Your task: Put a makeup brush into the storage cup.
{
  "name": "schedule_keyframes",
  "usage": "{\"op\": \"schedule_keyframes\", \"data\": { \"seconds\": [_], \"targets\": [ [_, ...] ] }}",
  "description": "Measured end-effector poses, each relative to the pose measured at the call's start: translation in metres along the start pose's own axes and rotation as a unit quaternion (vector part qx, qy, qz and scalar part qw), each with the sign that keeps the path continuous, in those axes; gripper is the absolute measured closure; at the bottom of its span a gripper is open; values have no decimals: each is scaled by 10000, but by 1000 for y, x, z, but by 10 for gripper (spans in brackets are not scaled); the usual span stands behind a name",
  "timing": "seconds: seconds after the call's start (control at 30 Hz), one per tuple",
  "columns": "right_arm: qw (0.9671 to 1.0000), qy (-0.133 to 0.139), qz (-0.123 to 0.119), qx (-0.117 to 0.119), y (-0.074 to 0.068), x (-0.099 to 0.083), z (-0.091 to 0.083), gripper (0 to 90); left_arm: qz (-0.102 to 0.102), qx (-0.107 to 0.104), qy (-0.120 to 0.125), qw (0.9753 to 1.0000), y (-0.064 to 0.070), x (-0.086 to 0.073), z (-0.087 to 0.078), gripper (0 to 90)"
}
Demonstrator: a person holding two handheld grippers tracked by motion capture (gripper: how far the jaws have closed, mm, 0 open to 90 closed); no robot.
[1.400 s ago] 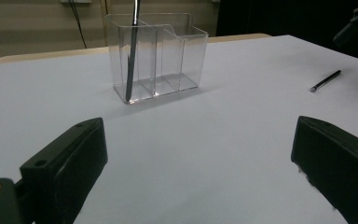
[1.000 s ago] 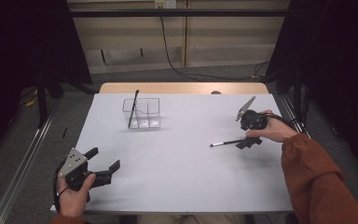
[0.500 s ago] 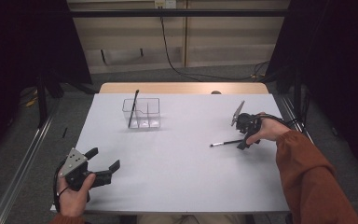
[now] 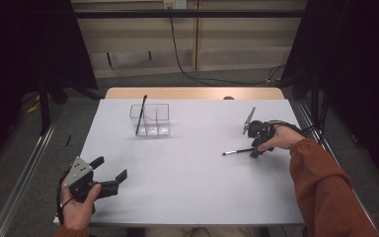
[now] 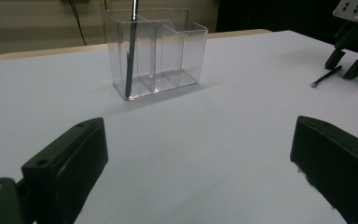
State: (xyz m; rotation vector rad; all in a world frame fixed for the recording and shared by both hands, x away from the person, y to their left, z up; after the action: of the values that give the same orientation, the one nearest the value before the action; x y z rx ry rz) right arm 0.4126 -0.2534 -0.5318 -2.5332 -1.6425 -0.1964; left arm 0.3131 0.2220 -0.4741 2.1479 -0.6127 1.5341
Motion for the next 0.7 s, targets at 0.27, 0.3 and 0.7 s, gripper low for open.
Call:
{"op": "schedule_keyframes", "data": {
  "seconds": [0.27, 0.3, 0.7],
  "targets": [
    [9998, -77, -150, 69, 0, 1, 0, 486, -18, 35, -13, 10000, -1, -1, 0, 40],
    [9998, -106, -150, 85, 0, 1, 0, 493, -13, 34, -13, 10000, -1, -1, 0, 40],
    [9999, -117, -23, 77, 2, 1, -2, 665, -17, 35, -42, 10000, -1, -1, 1, 40]
  ]
}}
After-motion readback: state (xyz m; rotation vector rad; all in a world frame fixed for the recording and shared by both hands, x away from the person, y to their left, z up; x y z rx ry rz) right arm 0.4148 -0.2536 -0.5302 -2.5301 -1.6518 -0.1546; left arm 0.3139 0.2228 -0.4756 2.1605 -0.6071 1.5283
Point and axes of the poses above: each handheld gripper's, and its own axes: z roughly forward along the jaws, x roughly out of its top, y roughly to its right, the point moved 8 cm from there along z, roughly forward along the jaws, and after that the axes turned 3 degrees about y, right-handed, at the moved point
